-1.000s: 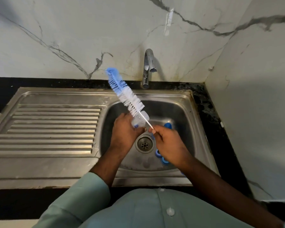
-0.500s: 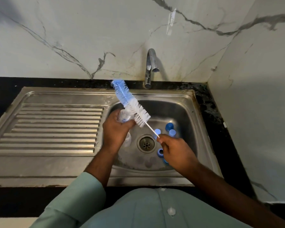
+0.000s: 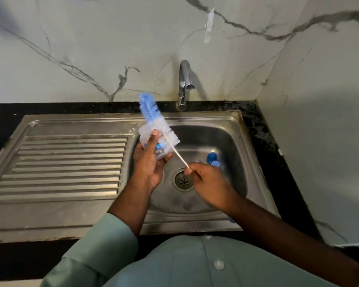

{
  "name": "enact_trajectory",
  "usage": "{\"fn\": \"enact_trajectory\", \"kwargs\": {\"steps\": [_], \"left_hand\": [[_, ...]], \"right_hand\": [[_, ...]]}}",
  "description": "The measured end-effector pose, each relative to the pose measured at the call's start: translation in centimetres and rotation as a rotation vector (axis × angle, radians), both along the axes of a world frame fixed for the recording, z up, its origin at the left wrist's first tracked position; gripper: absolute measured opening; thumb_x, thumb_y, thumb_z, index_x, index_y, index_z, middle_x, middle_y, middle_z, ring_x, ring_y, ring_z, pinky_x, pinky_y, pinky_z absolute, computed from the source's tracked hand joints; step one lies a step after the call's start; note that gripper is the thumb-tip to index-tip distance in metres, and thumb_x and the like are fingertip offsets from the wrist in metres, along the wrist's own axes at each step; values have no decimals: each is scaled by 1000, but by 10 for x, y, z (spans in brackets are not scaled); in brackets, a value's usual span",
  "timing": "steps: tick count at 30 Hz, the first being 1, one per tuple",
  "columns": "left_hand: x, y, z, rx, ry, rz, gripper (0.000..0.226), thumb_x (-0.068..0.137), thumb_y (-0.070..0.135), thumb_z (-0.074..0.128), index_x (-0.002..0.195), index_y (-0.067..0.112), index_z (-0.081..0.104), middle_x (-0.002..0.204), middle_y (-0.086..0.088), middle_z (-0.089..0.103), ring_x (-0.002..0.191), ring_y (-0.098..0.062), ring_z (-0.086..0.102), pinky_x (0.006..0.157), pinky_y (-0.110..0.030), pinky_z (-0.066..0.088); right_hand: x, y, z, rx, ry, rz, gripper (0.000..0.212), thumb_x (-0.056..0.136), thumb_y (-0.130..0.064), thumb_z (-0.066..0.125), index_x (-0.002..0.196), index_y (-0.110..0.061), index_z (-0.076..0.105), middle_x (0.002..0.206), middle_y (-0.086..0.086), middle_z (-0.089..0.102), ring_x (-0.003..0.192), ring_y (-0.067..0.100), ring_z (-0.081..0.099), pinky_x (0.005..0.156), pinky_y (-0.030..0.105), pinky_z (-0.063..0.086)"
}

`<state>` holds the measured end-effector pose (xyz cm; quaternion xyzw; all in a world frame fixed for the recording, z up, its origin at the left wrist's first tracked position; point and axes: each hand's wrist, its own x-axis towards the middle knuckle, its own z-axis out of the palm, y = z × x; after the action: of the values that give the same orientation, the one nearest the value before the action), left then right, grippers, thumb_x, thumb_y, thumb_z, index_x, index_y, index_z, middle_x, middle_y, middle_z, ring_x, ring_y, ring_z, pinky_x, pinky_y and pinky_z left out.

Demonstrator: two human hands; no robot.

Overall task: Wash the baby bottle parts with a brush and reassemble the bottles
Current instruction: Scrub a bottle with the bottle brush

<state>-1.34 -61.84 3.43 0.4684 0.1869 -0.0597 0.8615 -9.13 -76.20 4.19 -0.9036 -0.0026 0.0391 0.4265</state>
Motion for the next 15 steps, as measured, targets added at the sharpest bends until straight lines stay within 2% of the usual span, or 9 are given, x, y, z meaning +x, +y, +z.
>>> {"fn": "enact_trajectory", "kwargs": {"steps": [2, 3, 5, 6, 8, 10, 12, 15], "left_hand": [[8, 5, 0, -36, -27, 99, 47, 87, 20, 71, 129, 6, 57, 110, -13, 71, 89, -23, 72, 64, -35, 58], [10, 4, -1, 8, -36, 93, 46, 87, 17, 72, 128, 5, 56, 110, -13, 71, 89, -24, 72, 64, -35, 58], [4, -6, -5, 132, -46, -17, 46, 85, 17, 73, 127, 7, 57, 111, -14, 70, 86, -24, 70, 59, -32, 56], [1, -11, -6, 134, -48, -47, 48, 85, 19, 74, 127, 7, 56, 112, -15, 69, 84, -23, 69, 57, -31, 55], [3, -8, -3, 23, -20, 0, 44, 86, 21, 72, 126, 8, 58, 111, -14, 70, 86, -22, 70, 58, -30, 55], [14, 5, -1, -88, 16, 100, 41, 87, 22, 71, 125, 8, 61, 109, -12, 72, 91, -24, 71, 62, -33, 57], [16, 9, -3, -76, 30, 89, 45, 87, 28, 71, 127, 9, 61, 107, -10, 71, 88, -22, 70, 62, -33, 57], [7, -4, -8, 9, 67, -41, 31, 88, 33, 67, 115, 18, 66, 104, -6, 70, 88, -19, 66, 70, -33, 54]], "right_hand": [[-15, -3, -1, -109, -4, 98, 16, 93, -4, 48, 87, -7, 63, 79, 5, 63, 72, 17, 57, 69, 23, 44], [-16, -3, -2, -119, -5, 110, 16, 93, -4, 48, 88, -7, 63, 75, 2, 61, 69, 15, 56, 67, 20, 44], [0, 0, 0, -91, 7, -15, 19, 92, -5, 47, 90, -10, 65, 68, -6, 56, 59, 5, 52, 58, 11, 41], [9, 1, 2, -80, 5, -73, 20, 92, -6, 46, 91, -13, 65, 68, -6, 57, 58, 5, 52, 58, 14, 44], [14, 1, 1, -111, -15, -51, 21, 92, -8, 46, 91, -18, 64, 76, 2, 63, 64, 16, 59, 63, 30, 52], [-1, -1, 0, -168, -22, 75, 17, 92, -6, 45, 90, -12, 61, 80, 8, 63, 70, 23, 60, 68, 37, 52], [-13, 2, 2, -165, -21, 154, 16, 91, -3, 45, 89, -6, 60, 80, 9, 62, 70, 24, 58, 69, 39, 50], [14, 8, 9, -126, -49, -50, 18, 93, -8, 45, 93, -15, 62, 74, 5, 60, 58, 20, 53, 61, 32, 51]]}}
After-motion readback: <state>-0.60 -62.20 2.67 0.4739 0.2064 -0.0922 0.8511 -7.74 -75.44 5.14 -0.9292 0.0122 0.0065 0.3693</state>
